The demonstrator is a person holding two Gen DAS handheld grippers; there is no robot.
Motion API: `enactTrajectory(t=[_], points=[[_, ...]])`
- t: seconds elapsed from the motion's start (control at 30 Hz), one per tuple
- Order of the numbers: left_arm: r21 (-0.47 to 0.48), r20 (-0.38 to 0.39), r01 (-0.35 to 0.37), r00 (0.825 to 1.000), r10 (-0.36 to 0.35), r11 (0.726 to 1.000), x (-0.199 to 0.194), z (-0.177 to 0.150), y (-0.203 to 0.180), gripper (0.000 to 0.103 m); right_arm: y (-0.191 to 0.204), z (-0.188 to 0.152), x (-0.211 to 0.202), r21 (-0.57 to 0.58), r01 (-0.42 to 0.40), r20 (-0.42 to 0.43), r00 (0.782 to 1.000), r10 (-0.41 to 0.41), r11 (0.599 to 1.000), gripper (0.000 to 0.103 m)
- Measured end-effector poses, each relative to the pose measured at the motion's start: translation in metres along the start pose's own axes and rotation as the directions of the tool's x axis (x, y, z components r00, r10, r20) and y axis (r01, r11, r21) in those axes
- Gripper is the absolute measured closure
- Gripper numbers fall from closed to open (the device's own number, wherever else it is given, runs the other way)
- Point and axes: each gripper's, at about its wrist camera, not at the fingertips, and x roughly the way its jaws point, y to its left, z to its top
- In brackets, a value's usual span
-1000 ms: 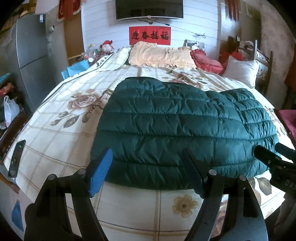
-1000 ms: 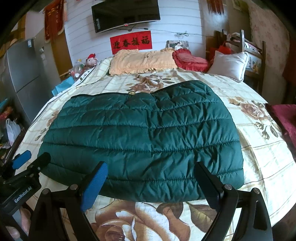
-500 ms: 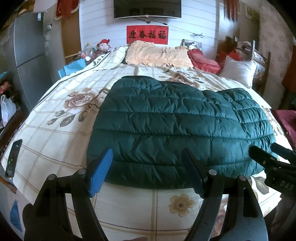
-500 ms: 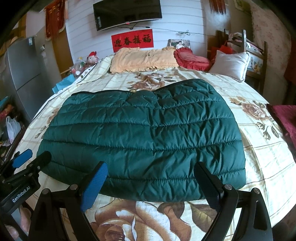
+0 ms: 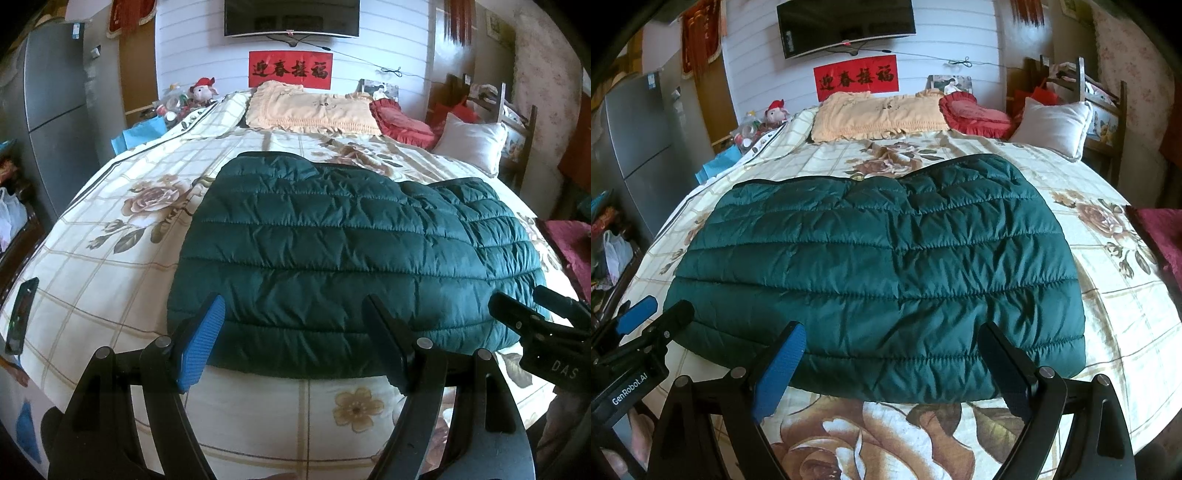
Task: Fold large clothes
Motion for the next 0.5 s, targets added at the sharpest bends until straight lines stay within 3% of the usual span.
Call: enactTrajectory(t=[0.5], points=[[0.002,-0.003,0.015,1.0,-0.015,1.0,0.0038,0.0017,-0.0022,0.026,0.0031,0.0029,0.0027,0.0,-0.004,-0.013,1.0,0.004,1.0,0.01]])
